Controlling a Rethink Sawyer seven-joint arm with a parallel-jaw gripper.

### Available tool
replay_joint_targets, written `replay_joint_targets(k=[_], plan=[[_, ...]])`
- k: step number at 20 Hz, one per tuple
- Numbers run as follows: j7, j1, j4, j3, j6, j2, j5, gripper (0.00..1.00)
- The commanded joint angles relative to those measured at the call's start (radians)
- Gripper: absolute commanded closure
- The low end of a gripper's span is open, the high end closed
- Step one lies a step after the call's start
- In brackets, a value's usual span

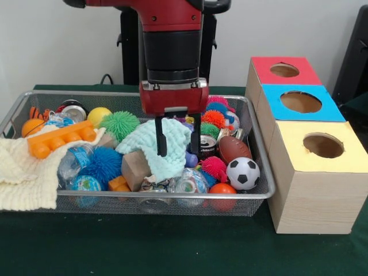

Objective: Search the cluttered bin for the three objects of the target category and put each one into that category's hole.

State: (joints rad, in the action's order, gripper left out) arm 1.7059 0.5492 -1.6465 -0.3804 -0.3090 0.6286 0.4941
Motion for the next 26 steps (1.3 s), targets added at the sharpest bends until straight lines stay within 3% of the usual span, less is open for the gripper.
replay_joint_targets(k=[1, 12, 22, 26], plan=[[0.05, -0.034, 0.016, 0.02, 0.066, -0.073, 0.071, 0.0], [-0.008, -0.031, 0.004, 0.019, -0.054, -0.091, 0.059, 0.0], [-0.001, -0.043, 0.024, 0.042, -0.029, -0.125, 0.079, 0.0], [-0.042, -0.022, 0.024, 0.023, -0.068, -0.139, 0.075, 0.0]])
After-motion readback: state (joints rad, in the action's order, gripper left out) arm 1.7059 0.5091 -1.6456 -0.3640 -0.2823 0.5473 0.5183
